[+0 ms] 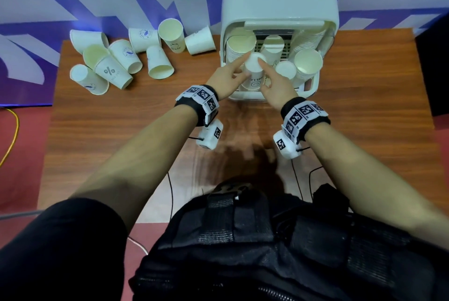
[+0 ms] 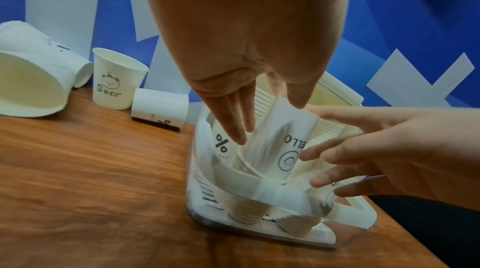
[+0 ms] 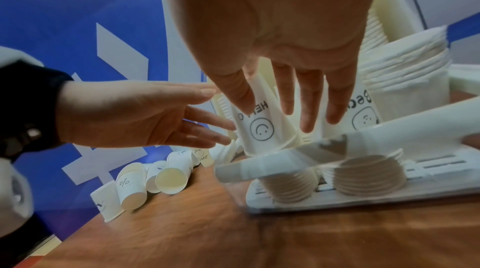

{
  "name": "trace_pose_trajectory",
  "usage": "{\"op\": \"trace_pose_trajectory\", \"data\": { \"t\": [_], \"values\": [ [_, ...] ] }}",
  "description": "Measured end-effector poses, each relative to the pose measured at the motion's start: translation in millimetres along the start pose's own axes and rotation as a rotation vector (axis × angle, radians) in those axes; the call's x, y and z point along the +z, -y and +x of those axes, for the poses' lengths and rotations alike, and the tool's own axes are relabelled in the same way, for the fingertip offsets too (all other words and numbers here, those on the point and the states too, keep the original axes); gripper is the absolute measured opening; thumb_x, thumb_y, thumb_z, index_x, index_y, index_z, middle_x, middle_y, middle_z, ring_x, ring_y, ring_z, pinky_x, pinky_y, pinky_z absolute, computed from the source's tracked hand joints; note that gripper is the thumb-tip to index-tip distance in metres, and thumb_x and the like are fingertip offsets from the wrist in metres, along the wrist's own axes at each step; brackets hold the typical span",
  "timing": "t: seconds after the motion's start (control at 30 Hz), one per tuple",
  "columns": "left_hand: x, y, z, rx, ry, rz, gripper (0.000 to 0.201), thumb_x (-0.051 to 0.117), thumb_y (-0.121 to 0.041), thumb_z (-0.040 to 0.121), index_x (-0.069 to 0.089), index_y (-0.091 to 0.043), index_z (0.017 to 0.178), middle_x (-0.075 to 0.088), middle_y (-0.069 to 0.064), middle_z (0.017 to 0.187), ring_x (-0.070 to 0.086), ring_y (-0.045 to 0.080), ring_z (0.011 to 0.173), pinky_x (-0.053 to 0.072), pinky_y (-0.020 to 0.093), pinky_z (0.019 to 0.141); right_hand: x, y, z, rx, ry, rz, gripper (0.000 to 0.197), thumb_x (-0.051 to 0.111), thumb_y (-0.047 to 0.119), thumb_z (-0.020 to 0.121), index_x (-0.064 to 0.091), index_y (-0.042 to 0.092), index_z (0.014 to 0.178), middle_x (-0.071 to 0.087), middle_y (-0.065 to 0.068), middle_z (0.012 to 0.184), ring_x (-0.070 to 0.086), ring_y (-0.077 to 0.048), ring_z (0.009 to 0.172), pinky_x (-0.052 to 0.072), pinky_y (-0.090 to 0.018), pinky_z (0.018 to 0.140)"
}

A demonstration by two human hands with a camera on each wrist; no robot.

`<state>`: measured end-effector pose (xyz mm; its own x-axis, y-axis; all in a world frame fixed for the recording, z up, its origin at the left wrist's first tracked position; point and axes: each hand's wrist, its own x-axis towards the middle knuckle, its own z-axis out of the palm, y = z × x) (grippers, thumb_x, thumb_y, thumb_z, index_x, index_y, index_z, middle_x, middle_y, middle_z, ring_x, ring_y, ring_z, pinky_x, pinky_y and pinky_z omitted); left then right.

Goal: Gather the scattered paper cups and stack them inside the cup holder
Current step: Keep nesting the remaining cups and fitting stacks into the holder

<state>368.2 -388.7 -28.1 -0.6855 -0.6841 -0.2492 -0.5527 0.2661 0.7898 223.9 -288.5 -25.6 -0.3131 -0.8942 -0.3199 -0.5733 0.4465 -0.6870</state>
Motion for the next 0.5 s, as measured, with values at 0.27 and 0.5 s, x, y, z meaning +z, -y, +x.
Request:
{"op": "trace_pose_trajectory", "data": {
  "t": [0.27, 0.5],
  "values": [
    [-38.1, 44.2, -49.1, -0.07, 0.001, 0.062, 0.048, 0.049, -0.029, 0.099, 0.038, -0.018, 0.144, 0.057, 0.008, 0.129, 0.054, 0.021, 0.117, 0.039, 0.026, 0.096, 36.4, 13.6, -36.5, -0.012, -0.091, -0.063, 0.071, 0.042, 0.006, 0.092, 0.012, 0.033, 0.151, 0.046, -0.012, 0.111, 0.05, -0.028, 0.093, 0.041, -0.034, 0.085],
    [-75.2, 90.4, -82.9, -0.168, -0.054, 0.066, 0.042, 0.051, -0.023, 0.097, 0.045, -0.017, 0.138, 0.057, -0.002, 0.111, 0.056, 0.02, 0.109, 0.042, 0.027, 0.093, 82.1, 57.8, -37.1, -0.043, -0.023, -0.086, 0.055, 0.044, 0.01, 0.094, 0.03, 0.019, 0.148, 0.043, -0.014, 0.14, 0.045, -0.027, 0.126, 0.037, -0.036, 0.106]
  ]
}}
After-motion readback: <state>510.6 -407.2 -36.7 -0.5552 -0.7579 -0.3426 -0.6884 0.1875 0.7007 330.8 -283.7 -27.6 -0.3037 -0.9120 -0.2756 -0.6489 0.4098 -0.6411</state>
